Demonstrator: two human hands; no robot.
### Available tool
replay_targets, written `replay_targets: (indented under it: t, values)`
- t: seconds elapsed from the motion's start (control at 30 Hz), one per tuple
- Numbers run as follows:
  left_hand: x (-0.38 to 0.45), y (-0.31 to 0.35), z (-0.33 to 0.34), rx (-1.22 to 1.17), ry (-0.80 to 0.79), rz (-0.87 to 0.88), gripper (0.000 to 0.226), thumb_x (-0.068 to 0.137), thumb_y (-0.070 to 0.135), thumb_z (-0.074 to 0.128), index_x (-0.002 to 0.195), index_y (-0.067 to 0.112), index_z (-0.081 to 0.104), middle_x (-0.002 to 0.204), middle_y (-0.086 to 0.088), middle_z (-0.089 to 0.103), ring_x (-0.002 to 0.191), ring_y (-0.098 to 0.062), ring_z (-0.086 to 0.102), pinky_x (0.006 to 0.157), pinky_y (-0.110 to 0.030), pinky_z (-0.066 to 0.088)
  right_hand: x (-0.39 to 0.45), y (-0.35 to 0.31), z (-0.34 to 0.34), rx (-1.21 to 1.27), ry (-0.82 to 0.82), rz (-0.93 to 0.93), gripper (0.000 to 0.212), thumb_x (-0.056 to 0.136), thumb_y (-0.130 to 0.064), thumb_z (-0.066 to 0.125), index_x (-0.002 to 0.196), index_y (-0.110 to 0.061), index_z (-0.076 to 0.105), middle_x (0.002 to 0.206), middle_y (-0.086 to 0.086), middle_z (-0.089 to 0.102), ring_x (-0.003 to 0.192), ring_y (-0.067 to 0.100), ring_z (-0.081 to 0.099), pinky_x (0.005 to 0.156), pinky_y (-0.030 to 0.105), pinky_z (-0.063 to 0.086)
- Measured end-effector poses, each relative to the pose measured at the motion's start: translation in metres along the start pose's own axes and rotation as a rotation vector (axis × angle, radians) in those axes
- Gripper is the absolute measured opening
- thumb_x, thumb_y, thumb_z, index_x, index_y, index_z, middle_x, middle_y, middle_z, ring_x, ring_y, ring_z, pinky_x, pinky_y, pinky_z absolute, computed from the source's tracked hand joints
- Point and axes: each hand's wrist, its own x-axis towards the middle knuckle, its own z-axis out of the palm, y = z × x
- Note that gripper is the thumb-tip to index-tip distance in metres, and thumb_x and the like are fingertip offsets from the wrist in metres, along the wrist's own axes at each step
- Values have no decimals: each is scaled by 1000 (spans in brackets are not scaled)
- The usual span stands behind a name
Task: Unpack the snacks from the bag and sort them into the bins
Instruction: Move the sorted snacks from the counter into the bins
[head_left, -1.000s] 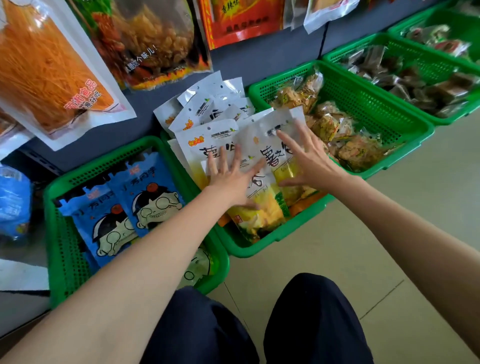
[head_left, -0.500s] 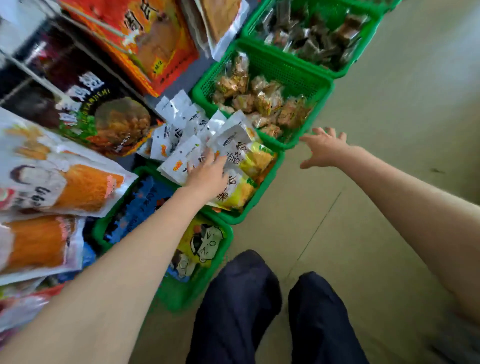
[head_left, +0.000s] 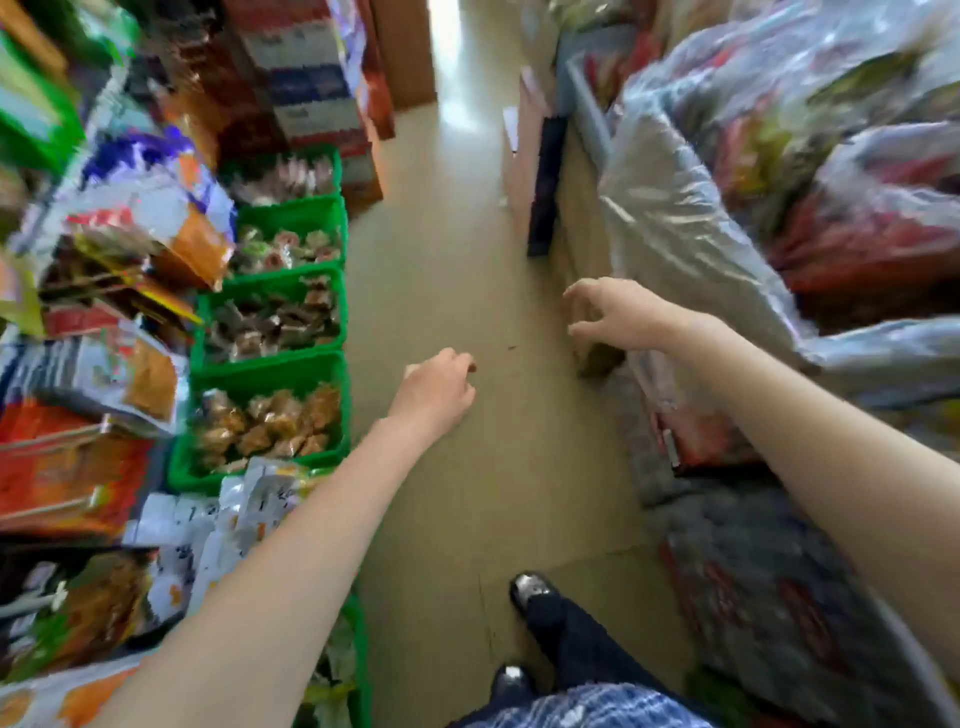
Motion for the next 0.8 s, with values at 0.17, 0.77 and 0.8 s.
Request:
replay_targets:
  t: [0.17,0.77,0.8]
  values:
    - [-14,150,-16,104,74,453,38,91,20,45,128,17,52,132,-5,47,116,-27,51,95,-36,39,-179,101,-27,-11,233,307,52,89,-28,60,135,-8,44,126,20,47,118,35,46,98,35,35]
    - [-165,676,105,185,-19,1342,35,93,30,48,127,20,55,152,0,26,138,-23,23,107,-39,28,-625,446,112,356,333,1234,69,87,-41,62,143,-13,33,151,19,18,137,39,23,111,42,26]
    - [-164,691,117,208,-51,1316,35,94,29,47,127,20,54,153,-1,25,139,-24,22,108,-40,27,-627,468,115,378,341,1221,70,87,-41,62,144,-13,31,152,19,18,137,39,23,112,43,25]
